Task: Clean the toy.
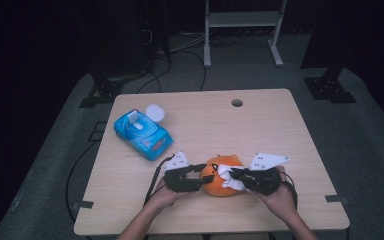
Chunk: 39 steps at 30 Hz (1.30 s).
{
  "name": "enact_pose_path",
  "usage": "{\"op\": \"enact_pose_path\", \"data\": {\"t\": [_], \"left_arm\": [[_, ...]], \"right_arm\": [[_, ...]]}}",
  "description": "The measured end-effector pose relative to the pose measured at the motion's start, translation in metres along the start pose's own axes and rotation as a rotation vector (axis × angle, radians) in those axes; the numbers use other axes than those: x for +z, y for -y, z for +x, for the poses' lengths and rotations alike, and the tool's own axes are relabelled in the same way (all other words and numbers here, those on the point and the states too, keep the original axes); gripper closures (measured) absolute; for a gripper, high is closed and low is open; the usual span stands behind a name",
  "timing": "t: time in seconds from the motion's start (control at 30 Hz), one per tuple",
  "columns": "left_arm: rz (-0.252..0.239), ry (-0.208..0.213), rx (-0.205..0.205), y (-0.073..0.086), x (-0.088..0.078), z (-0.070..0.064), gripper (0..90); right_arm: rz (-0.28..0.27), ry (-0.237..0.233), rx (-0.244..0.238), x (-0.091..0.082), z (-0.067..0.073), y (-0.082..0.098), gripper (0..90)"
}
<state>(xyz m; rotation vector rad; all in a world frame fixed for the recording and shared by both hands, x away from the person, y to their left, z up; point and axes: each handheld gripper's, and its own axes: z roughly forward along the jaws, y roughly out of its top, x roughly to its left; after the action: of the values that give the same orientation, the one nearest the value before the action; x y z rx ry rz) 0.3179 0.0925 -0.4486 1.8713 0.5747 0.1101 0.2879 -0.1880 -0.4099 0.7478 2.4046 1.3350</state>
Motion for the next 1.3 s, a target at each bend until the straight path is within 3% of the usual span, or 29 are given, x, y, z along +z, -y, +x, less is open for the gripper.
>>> {"op": "enact_pose_path", "data": {"t": [0.03,0.2,0.27,0.3,0.33,0.37,0.4,0.43,0.5,0.53,0.6,0.63,0.67,0.7,0.8,0.93,0.97,1.03,1.13,1.17,1.2,1.23,1.27,1.3], "left_arm": [[0.003,0.000,0.007,0.000,0.000,-0.001,47.5],[0.006,-0.008,0.022,-0.001,0.002,-0.004,46.9],[0.000,-0.005,0.004,-0.001,0.002,-0.003,47.3],[-0.006,-0.004,-0.005,-0.001,0.002,-0.003,47.4],[-0.009,-0.002,-0.016,-0.002,0.002,-0.002,47.4],[-0.013,-0.002,-0.022,-0.002,0.003,-0.002,47.4],[-0.013,-0.002,-0.022,-0.002,0.003,-0.002,47.4],[-0.011,-0.004,-0.020,-0.002,0.003,-0.002,47.5],[0.001,-0.009,-0.009,-0.001,0.002,-0.002,47.6],[0.001,-0.011,-0.009,-0.001,0.002,-0.002,47.6],[0.004,-0.015,-0.005,-0.001,0.001,-0.001,47.6],[0.004,-0.014,-0.003,-0.001,0.001,-0.001,47.6],[0.002,-0.014,-0.009,-0.001,0.001,0.000,47.6],[0.003,-0.010,-0.014,-0.001,0.001,0.000,47.5],[-0.003,0.009,-0.016,-0.004,-0.001,-0.001,42.3],[0.022,0.004,0.004,-0.007,-0.003,-0.005,31.8],[0.044,0.003,0.026,-0.004,-0.002,-0.007,32.1],[0.053,0.007,0.033,-0.002,0.000,-0.009,38.9],[0.053,-0.002,0.051,-0.003,0.000,-0.010,44.1],[0.047,-0.002,0.048,-0.004,0.001,-0.011,46.8],[0.042,-0.004,0.049,-0.005,0.001,-0.011,46.8],[0.044,-0.006,0.050,-0.006,0.001,-0.012,48.3],[0.042,-0.007,0.051,-0.006,0.001,-0.012,48.3],[0.042,-0.008,0.047,-0.006,0.001,-0.012,48.7]], "right_arm": [[0.009,0.031,0.016,-0.004,-0.008,0.004,84.3],[0.017,0.043,0.047,-0.009,-0.017,0.009,84.4],[0.001,0.045,0.034,-0.010,-0.011,0.006,84.4],[-0.025,-0.009,0.011,-0.011,-0.003,0.001,84.4],[-0.025,-0.009,0.011,-0.011,-0.003,0.001,84.4],[-0.023,-0.033,-0.038,-0.006,0.011,-0.004,84.3],[-0.023,-0.033,-0.038,-0.006,0.011,-0.004,84.3],[0.004,-0.050,-0.078,0.003,0.020,-0.006,84.3],[0.017,-0.046,-0.090,0.006,0.021,-0.005,84.3],[0.015,-0.059,-0.069,0.006,0.015,-0.005,84.3],[0.016,-0.036,-0.064,0.003,0.011,-0.004,84.4],[0.004,0.027,-0.030,-0.004,0.000,-0.002,84.3],[0.004,0.027,-0.030,-0.004,0.000,-0.002,84.3],[0.000,0.047,0.001,-0.008,-0.006,0.000,84.3],[0.032,0.032,0.092,-0.010,-0.026,0.011,84.0],[0.041,0.043,0.111,-0.011,-0.032,0.014,84.0],[0.042,0.042,0.116,-0.011,-0.033,0.015,84.0],[0.039,0.043,0.124,-0.012,-0.033,0.015,84.2],[0.027,0.061,0.086,-0.013,-0.026,0.011,84.4],[-0.003,0.035,0.049,-0.013,-0.015,0.004,84.5],[-0.003,0.035,0.049,-0.013,-0.015,0.004,84.5],[-0.004,0.018,-0.015,-0.009,0.001,-0.005,84.5],[-0.004,0.018,-0.015,-0.009,0.001,-0.005,84.5],[-0.008,-0.015,-0.046,-0.004,0.011,-0.010,84.5]]}}
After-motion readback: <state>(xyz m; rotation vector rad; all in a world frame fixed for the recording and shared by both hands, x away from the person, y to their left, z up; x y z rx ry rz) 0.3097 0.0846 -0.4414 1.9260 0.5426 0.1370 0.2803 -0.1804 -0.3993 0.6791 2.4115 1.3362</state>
